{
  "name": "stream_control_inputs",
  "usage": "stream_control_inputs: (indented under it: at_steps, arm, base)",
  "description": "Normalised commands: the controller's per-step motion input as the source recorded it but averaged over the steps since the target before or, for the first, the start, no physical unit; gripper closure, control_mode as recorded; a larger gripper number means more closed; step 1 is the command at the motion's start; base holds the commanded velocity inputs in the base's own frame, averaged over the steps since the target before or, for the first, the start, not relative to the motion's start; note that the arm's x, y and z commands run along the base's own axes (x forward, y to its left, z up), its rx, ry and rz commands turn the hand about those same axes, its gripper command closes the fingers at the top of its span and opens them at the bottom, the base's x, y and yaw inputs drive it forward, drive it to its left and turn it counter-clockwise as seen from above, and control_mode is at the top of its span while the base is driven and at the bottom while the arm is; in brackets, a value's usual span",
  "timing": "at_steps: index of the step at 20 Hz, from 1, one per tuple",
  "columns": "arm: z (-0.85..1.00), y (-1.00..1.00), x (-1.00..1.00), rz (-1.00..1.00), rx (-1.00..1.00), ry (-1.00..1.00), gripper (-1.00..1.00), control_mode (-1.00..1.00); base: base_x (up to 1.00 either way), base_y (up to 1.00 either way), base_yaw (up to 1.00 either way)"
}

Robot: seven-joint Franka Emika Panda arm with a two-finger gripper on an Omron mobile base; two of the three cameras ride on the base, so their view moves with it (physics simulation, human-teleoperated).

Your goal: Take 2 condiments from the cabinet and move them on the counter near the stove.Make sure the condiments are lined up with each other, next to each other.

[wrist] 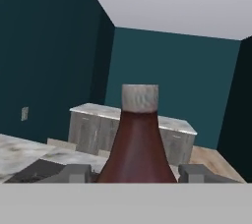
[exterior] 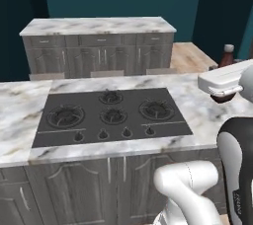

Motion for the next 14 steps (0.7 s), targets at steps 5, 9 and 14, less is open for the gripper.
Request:
stream_control_inputs:
  at_steps: [5,9,14]
  arm:
    - [0.00,0.00,0.00,0.00,0.00,0.00,1.00,1.00]
    - [0.00,0.00,0.00,0.00,0.00,0.00,1.00,1.00]
    - [0.00,0.00,0.00,0.00,0.00,0.00,1.00,1.00]
  base:
    - [0.65,-0.07,0.00]
    - [0.34,0.00,-0.01]
    - [0.02,0.00,0.00]
